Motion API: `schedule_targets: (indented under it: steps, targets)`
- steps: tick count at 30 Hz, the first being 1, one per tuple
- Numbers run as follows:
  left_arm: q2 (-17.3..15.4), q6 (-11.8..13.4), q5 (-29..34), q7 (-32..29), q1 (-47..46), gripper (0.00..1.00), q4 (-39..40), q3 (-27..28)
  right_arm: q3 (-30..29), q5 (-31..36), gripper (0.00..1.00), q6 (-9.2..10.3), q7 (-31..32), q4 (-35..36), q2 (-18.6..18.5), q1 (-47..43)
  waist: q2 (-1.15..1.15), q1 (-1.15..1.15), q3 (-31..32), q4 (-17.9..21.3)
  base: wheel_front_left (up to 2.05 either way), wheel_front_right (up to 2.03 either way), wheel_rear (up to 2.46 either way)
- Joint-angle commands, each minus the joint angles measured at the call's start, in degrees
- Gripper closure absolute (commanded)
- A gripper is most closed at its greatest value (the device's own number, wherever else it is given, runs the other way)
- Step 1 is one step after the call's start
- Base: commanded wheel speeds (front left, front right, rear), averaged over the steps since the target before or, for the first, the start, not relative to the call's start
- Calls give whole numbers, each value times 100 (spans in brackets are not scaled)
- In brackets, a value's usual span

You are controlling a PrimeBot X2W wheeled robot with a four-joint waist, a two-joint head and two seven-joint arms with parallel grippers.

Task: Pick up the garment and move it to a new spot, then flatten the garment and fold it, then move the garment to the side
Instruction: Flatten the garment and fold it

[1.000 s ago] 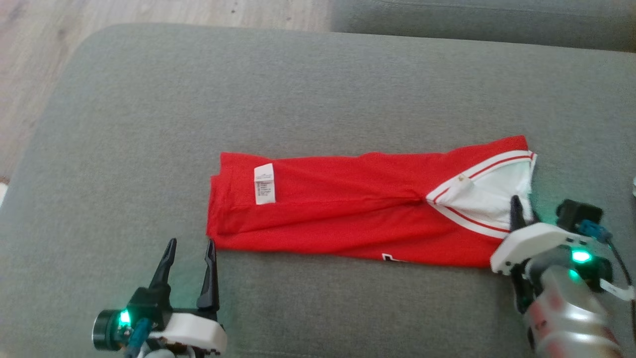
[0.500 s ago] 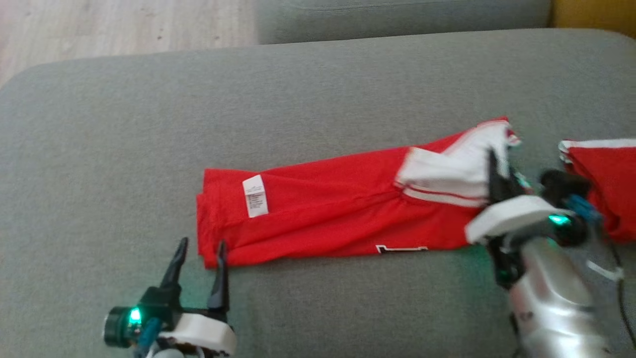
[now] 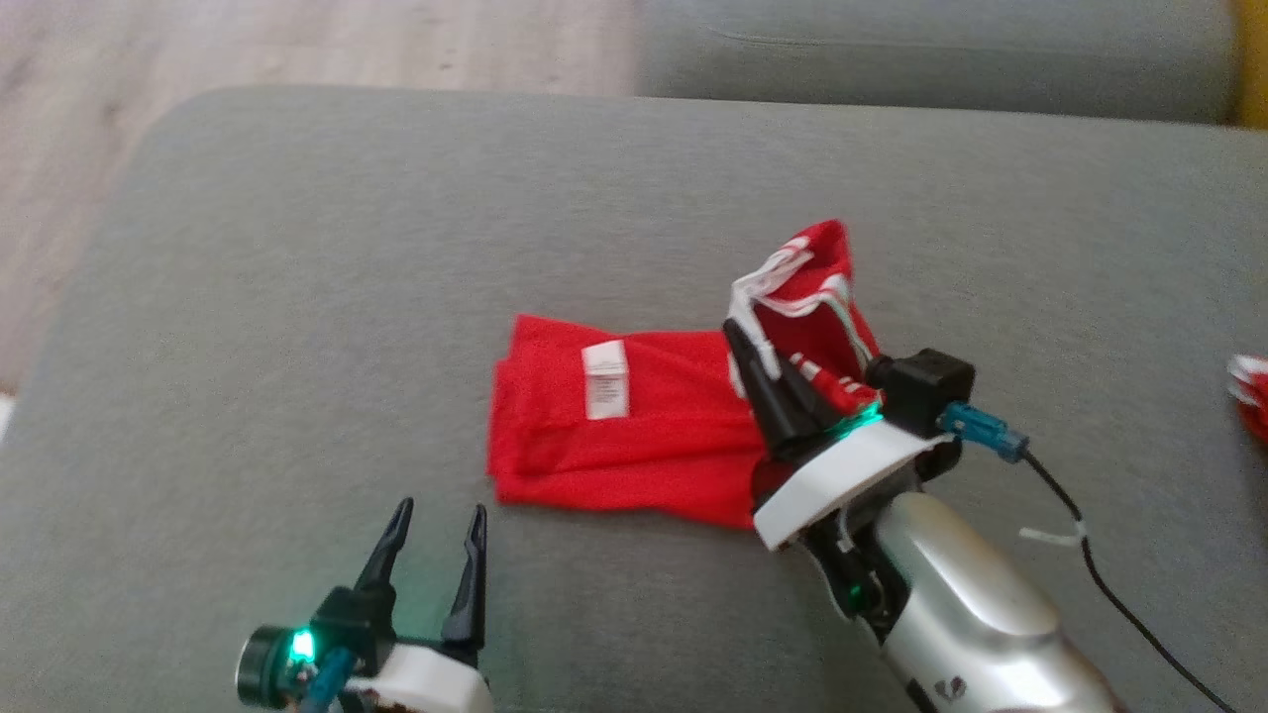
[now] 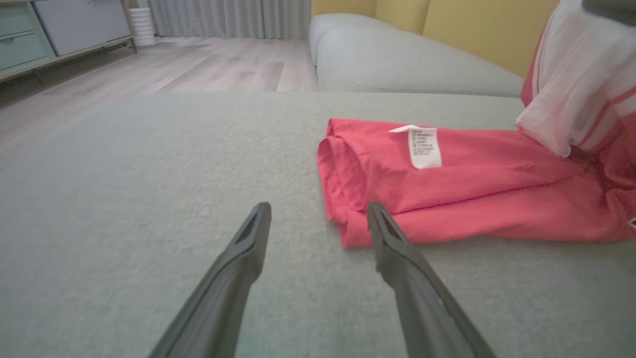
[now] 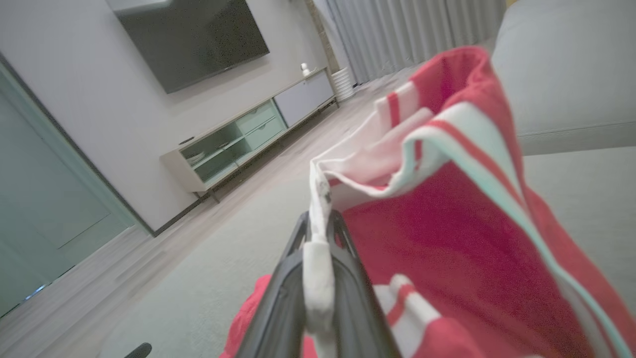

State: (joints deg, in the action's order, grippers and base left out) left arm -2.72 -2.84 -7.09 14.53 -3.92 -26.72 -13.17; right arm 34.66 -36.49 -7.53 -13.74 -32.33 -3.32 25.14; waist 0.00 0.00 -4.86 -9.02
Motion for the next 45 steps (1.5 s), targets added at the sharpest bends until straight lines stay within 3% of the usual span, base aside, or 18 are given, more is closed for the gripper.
schedule_targets:
  steps: [1, 8, 9, 11, 14, 16, 20, 21, 27, 31, 38, 45]
  targets:
    - [-16, -1, -3, 47, 7, 0, 114, 133, 199, -115, 100, 4, -12, 154, 44, 221, 0, 0, 61, -473, 0, 0, 0]
    - [-16, -37, -28, 47, 109, 0, 16, -9, 823, -630, 100, 4, -33, -288, 44, 521, 0, 0, 109, -1174, 0, 0, 0]
    - [-16, -40, -28, 47, 116, 0, 10, -26, 867, -689, 86, 4, -46, -392, 44, 572, 0, 0, 110, -1228, 0, 0, 0]
    - [-16, -34, -35, 47, 123, 0, 10, -49, 982, -886, 0, 4, -69, -501, 44, 655, 0, 0, 113, -1285, 0, 0, 0]
    - [-16, 5, -58, 47, 103, 0, 18, 2, 1065, -1102, 0, 4, -108, -500, 44, 795, 0, 0, 105, -1211, 0, 0, 0]
    - [-16, 40, -53, 47, 62, 0, 113, 73, 777, -1004, 0, 4, -121, -386, 44, 877, 0, 0, 106, -995, 0, 0, 0]
    - [-16, 102, -34, 47, -4, 0, 282, 173, -241, -251, 0, 4, -124, -312, 44, 649, 0, 0, 124, -612, 0, 0, 0]
    - [-16, 102, -34, 47, -4, 0, 282, 173, -241, -251, 0, 4, -124, -312, 44, 649, 0, 0, 124, -612, 0, 0, 0]
    - [-16, 201, 65, 47, -109, 0, 507, 308, -1834, 1121, 0, 4, -125, -213, 44, 9, 0, 0, 132, -66, 0, 0, 0]
    - [-16, 273, 172, 47, -123, 0, 593, 448, -2443, 1717, 0, 4, -125, -76, 44, -479, 0, 0, 159, 220, 0, 0, 0]
    - [-16, 356, 334, 47, 123, 0, 693, 657, -2919, 2240, 0, 4, -125, 61, 44, -1247, 0, 0, 345, 547, 0, 0, 0]
    - [-16, 380, 445, 47, 571, 0, 856, 714, -2895, 2225, 0, 4, -126, 137, 44, -1798, 0, 0, 454, 724, 0, 0, 0]
